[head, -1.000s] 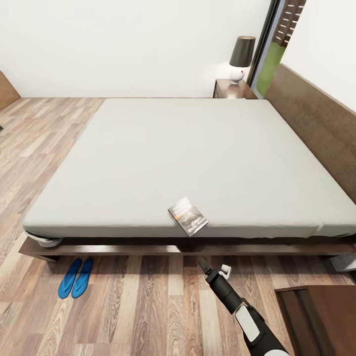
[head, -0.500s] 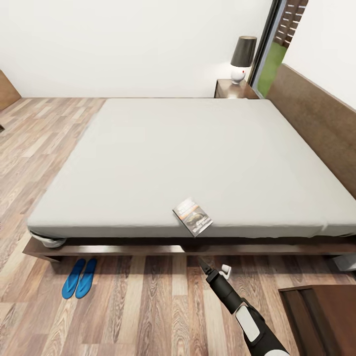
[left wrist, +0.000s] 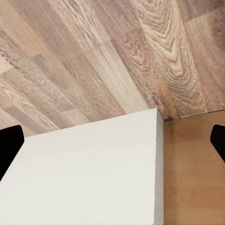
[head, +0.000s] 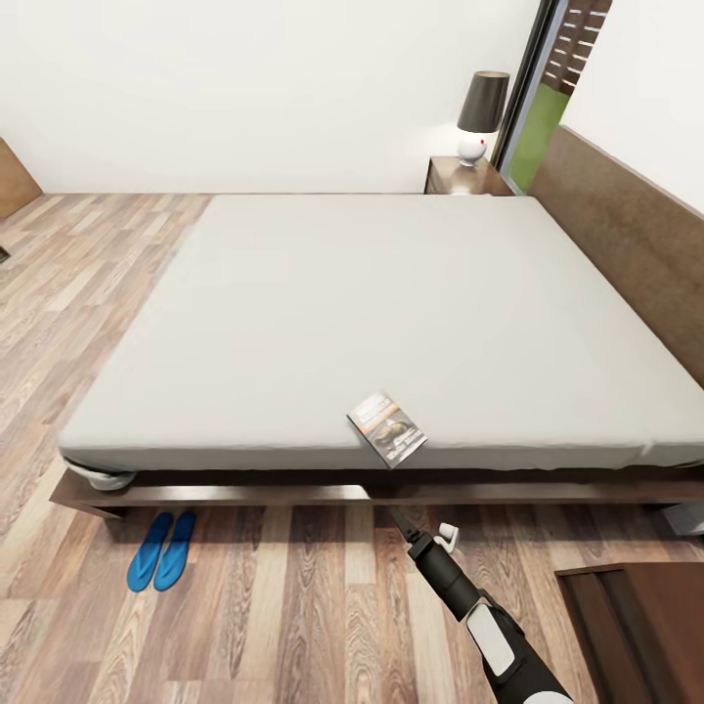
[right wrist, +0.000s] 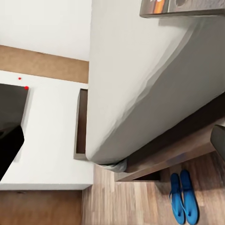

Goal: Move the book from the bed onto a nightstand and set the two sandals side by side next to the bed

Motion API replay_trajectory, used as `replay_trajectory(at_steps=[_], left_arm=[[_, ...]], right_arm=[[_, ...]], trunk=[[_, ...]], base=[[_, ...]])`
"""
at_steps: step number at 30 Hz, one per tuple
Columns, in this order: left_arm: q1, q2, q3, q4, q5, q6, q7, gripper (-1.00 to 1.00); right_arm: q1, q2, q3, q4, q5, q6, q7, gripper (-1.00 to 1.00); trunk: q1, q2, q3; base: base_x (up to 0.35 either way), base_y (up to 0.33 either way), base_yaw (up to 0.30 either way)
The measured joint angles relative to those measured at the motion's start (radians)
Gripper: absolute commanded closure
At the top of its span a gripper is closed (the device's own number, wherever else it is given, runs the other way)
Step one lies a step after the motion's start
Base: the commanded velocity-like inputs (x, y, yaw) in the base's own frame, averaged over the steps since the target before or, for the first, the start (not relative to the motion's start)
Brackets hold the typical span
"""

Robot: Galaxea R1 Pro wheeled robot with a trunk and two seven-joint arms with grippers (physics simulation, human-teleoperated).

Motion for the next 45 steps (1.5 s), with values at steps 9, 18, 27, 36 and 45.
replay_trajectory(at_steps=[9,18,27,36,45], left_arm=[[0.0,-0.001,0.0,0.0,0.0,0.0,0.001,-1.0],[0.0,-0.001,0.0,0.0,0.001,-0.001,0.006,-1.0],[0.001,-0.006,0.0,0.0,0.001,-0.002,0.011,-1.0],[0.002,-0.008,0.0,0.0,0.001,-0.003,0.012,-1.0],[0.002,-0.008,0.0,0.0,0.001,-0.003,0.012,-1.0]], right_arm=[[0.0,-0.002,-0.005,0.0,0.0,0.0,0.0,-1.0],[0.0,-0.002,-0.006,0.0,0.0,0.0,0.0,-1.0],[0.0,-0.004,-0.008,0.0,-0.001,0.0,0.0,-1.0],[0.0,-0.013,-0.022,0.001,-0.001,0.001,0.001,-1.0],[0.0,-0.018,-0.03,0.001,-0.002,0.001,0.005,-1.0]], trunk=[[0.0,0.0,0.0],[0.0,0.0,0.0],[0.0,0.0,0.0],[0.023,-0.042,-0.019],[0.046,-0.084,-0.038]], base=[[0.0,0.018,0.0],[0.0,0.002,0.0],[0.0,0.0,0.0],[0.0,0.0,0.0],[0.0,0.0,0.0]])
